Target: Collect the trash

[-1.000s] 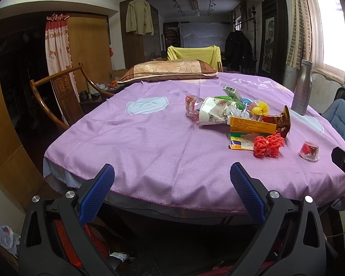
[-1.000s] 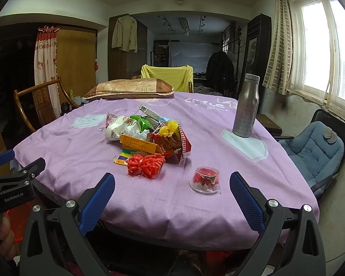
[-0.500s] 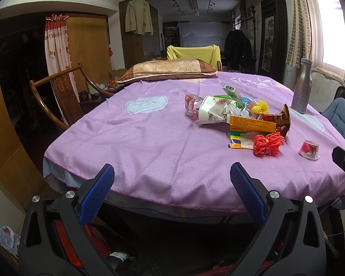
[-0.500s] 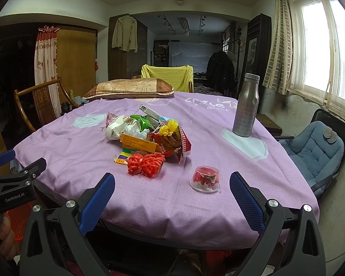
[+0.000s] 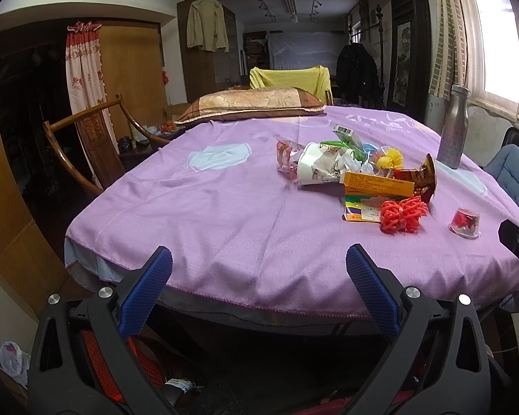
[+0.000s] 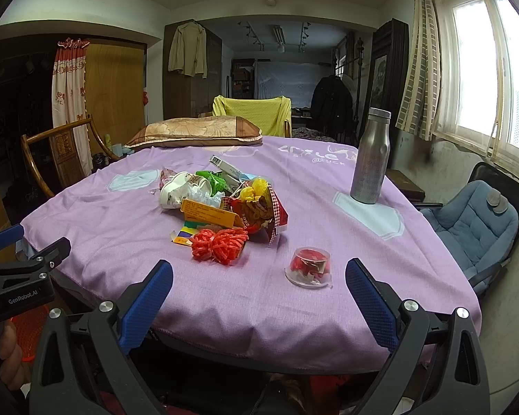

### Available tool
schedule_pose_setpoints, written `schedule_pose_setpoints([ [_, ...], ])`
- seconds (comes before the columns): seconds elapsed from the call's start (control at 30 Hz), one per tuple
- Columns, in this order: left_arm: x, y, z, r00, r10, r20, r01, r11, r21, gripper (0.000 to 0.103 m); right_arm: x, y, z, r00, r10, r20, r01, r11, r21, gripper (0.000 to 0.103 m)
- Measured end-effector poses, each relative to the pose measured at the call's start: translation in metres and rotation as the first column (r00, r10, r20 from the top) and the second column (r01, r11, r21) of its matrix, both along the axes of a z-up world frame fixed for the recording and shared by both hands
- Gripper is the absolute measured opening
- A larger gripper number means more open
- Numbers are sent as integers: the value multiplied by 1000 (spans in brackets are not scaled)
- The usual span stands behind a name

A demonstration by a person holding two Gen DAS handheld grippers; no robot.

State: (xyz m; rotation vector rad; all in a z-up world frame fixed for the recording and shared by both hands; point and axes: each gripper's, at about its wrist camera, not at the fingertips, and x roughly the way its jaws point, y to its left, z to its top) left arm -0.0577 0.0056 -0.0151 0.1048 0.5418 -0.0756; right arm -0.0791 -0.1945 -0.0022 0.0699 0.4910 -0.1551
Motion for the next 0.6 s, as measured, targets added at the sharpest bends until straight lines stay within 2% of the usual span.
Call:
schedule_pose_setpoints([
  [0.6, 0, -1, -4, 1000, -2, -6, 2, 1000, 5, 97, -1, 1, -2, 1000, 2, -4, -2, 1000, 3, 98],
])
